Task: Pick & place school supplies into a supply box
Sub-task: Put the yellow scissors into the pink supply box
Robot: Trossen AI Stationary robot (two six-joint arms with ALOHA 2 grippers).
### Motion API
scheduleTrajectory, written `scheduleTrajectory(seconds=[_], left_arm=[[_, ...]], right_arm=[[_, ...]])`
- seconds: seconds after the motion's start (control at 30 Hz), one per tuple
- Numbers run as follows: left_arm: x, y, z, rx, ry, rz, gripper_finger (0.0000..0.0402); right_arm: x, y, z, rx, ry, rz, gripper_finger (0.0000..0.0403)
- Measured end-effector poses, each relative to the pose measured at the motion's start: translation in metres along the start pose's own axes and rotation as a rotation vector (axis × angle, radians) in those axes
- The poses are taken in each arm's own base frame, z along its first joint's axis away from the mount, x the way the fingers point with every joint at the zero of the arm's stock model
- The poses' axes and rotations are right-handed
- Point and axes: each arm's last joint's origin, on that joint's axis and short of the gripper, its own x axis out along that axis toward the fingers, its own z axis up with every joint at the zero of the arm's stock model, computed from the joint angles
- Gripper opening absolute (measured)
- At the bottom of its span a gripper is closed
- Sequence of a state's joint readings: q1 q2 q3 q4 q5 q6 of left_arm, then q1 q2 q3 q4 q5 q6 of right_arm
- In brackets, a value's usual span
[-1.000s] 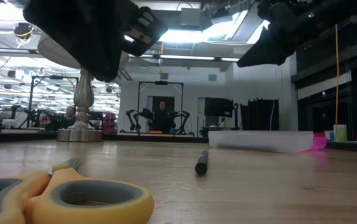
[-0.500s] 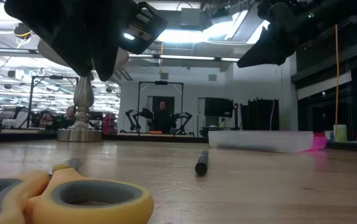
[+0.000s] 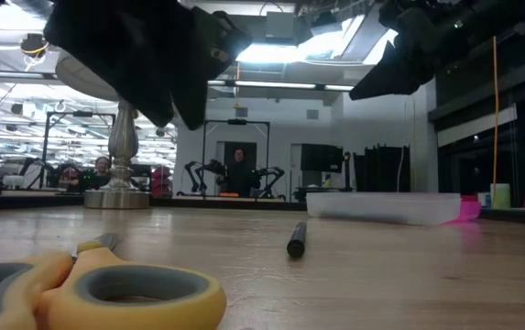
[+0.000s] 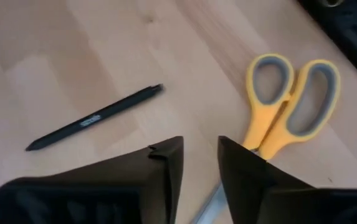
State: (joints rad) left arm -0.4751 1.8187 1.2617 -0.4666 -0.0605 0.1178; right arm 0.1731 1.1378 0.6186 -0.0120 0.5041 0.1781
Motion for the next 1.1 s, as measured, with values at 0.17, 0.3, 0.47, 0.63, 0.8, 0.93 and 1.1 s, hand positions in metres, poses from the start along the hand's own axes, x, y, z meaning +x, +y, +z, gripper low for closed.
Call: scheduleTrajectory(seconds=[0.17, 0.3, 0.47, 0.63, 0.8, 0.93, 1.1], left_arm=[[0.000, 0.000, 0.000, -0.017, 0.002, 0.014, 0.0130], [0.000, -0.001, 0.000, -0.030, -0.001, -0.008, 0.0153], [0.001, -0.006, 0.001, -0.120, 0.002, -0.015, 0.0166], [0.008, -0.023, 0.017, -0.054, 0.006, -0.043, 0.0167], [0.013, -0.033, 0.031, -0.012, 0.055, -0.056, 0.0167], [0.019, -0.044, 0.038, 0.057, 0.055, -0.088, 0.0166], [0.028, -0.051, 0.037, 0.145, 0.070, -0.096, 0.0166]], right_arm=[[0.000, -0.001, 0.000, -0.028, -0.005, -0.026, 0.0030], [0.000, -0.001, 0.000, -0.025, -0.005, -0.026, 0.0030], [0.000, -0.001, 0.000, 0.011, -0.004, -0.026, 0.0030], [0.000, -0.001, -0.001, 0.094, 0.000, -0.027, 0.0030], [0.000, 0.000, -0.001, 0.152, 0.013, 0.000, 0.0030], [0.001, 0.003, -0.003, 0.170, 0.027, 0.022, 0.0030], [0.007, 0.011, -0.008, 0.150, 0.044, 0.037, 0.0023]])
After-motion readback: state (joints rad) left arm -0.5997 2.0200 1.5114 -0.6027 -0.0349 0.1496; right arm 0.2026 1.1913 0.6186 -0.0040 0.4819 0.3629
